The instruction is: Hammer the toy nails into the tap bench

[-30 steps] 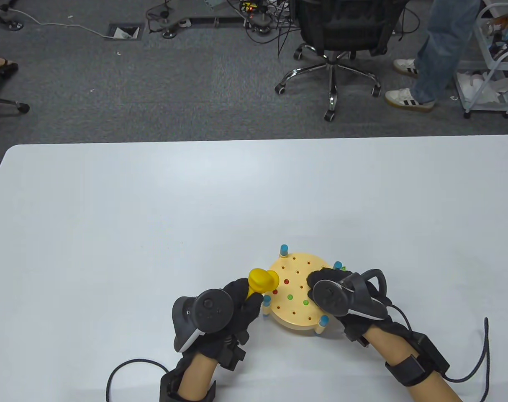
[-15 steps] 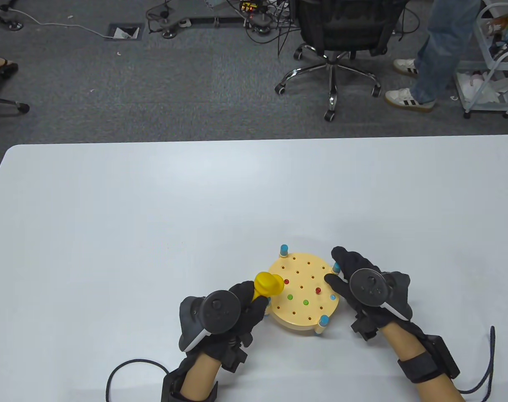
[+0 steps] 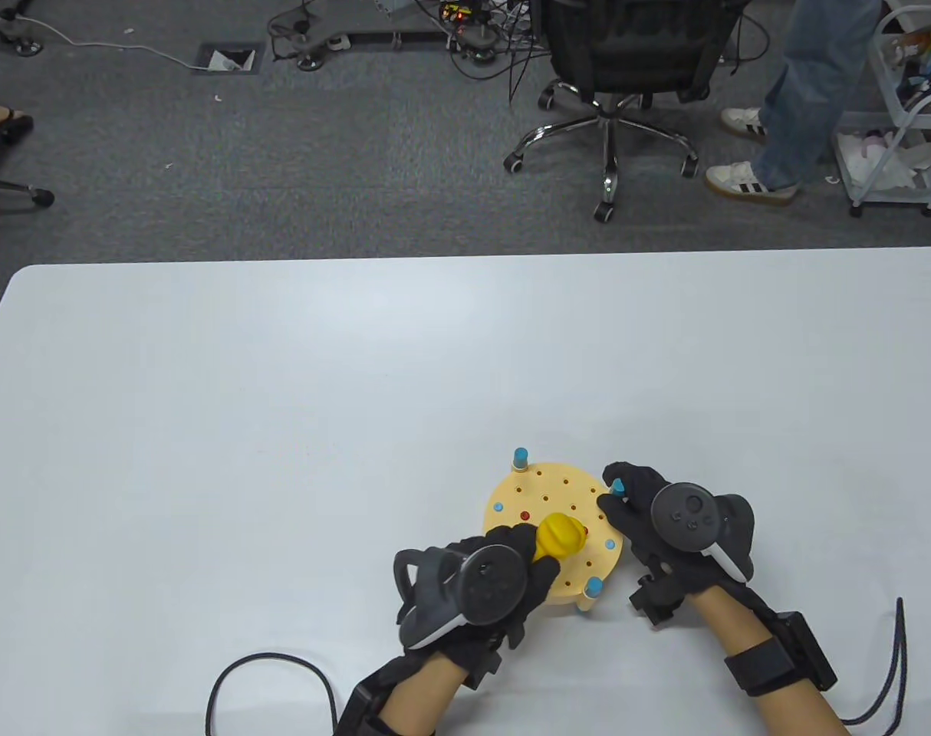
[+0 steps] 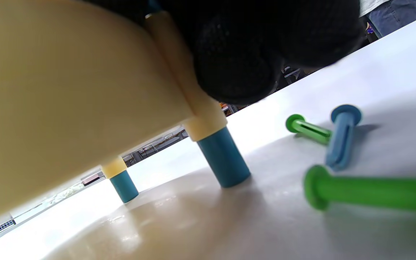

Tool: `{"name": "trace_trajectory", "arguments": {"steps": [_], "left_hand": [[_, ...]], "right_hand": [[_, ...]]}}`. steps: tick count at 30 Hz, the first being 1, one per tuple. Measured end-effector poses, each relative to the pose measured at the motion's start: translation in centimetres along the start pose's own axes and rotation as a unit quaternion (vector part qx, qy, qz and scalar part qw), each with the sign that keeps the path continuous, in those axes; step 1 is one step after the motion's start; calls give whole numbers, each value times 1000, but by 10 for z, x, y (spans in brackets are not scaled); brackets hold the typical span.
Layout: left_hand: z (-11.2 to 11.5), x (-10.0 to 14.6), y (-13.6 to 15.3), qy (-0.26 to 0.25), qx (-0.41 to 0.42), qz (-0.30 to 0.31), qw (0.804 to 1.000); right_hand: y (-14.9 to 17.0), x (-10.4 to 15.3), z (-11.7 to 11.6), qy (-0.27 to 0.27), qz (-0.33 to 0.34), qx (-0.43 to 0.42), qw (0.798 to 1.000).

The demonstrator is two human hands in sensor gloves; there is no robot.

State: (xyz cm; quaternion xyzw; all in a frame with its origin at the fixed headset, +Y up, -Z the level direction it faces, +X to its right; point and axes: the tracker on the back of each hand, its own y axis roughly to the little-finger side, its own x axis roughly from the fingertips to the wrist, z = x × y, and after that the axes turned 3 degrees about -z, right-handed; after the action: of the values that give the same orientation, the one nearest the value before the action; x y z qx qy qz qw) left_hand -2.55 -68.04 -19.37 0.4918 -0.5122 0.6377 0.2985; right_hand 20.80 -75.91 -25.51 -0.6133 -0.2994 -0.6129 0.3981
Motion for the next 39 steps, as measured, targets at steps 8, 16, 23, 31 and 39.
{"name": "trace_trajectory", "arguments": {"steps": [8, 16, 23, 31, 39], "left_hand": [[22, -28, -42, 17, -219, -10, 975], [29, -33, -34, 57, -163, -33, 984], [-10, -9, -21, -85, -7, -18, 996], [-24, 22, 67, -92, 103, -72, 988], [-16, 23, 112, -67, 169, -140, 973]], "right_hand": [[0, 0, -1, -5, 1, 5, 1000], [0, 0, -1, -8, 3, 8, 1000], [4, -1, 18, -33, 7, -8, 999], [48, 0, 64, 34, -89, -2, 995], [28, -3, 21, -36, -103, 170, 979]]}}
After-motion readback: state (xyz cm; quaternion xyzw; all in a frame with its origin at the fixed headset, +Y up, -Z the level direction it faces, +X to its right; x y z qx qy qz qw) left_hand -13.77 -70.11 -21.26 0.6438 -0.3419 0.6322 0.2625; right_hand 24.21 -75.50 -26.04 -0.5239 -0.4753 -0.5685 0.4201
